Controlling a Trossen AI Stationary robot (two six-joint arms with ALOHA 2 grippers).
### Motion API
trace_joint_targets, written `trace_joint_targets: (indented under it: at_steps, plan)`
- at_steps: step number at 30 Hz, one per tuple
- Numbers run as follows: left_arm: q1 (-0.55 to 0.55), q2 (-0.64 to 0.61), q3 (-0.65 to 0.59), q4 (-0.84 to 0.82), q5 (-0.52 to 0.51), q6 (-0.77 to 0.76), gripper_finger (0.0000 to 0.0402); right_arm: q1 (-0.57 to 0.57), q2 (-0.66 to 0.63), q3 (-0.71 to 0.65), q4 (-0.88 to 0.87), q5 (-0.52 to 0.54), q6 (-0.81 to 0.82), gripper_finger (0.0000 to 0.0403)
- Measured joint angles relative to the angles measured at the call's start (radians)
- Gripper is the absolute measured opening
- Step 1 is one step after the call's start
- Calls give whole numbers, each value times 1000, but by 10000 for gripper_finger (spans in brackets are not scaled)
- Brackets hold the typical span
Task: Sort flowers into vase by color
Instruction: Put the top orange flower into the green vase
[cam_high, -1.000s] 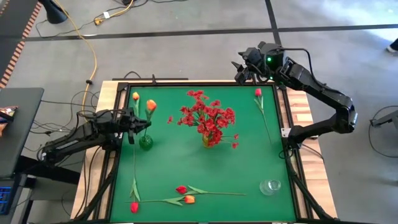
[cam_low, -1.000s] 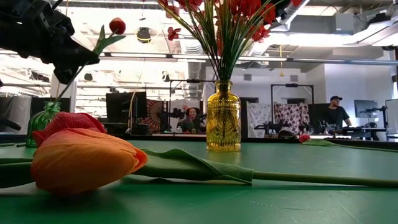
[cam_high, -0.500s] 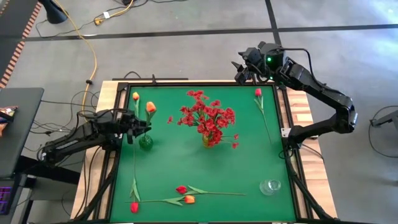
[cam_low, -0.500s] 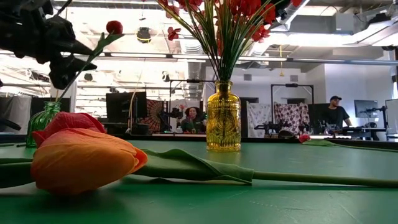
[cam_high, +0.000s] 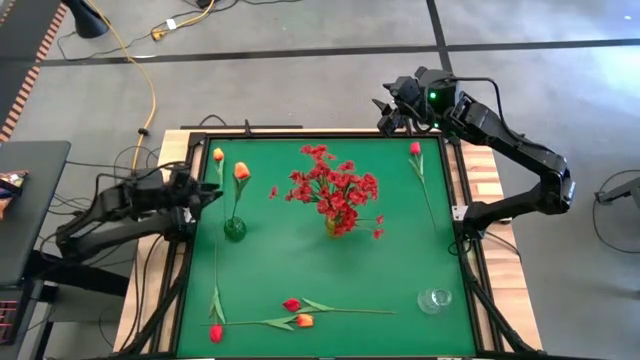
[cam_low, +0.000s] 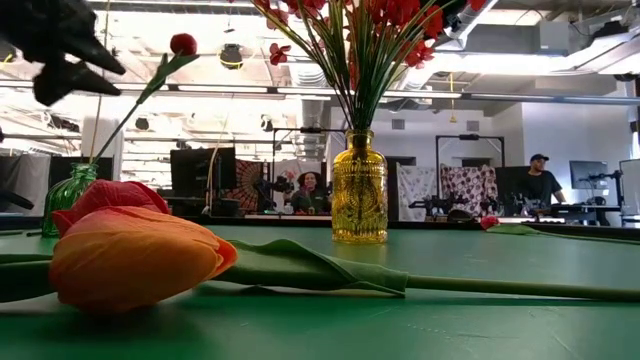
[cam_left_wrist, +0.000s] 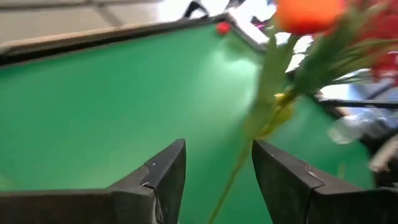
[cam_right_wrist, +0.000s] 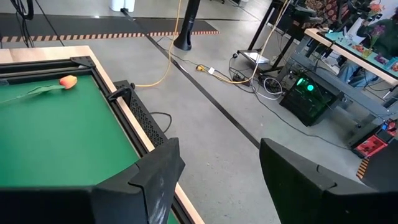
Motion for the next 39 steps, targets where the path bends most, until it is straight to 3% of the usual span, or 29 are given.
trace_joint_targets:
  at_steps: [6,12,16,23,27,34,39]
  plan:
    - [0,140,95,-188,-261,-338,172,0,0,0,0,-1,0,249]
    - [11,409,87,-221,-302,-428,171,0,0,0,1,-2,0,249]
    - [86,609,87,-218,-323,-432,171,0,0,0,4,-8,0,249]
    - [293,828,87,-101,-236,-279,171,6,0,0,2,-55,18,249]
    - [380,866,87,-21,-140,-154,171,27,0,0,-4,-55,19,249]
    - [499,904,87,-21,-115,-114,169,55,0,0,-4,-55,18,249]
    - [515,960,87,-11,-100,-99,156,60,0,0,-5,-55,18,249]
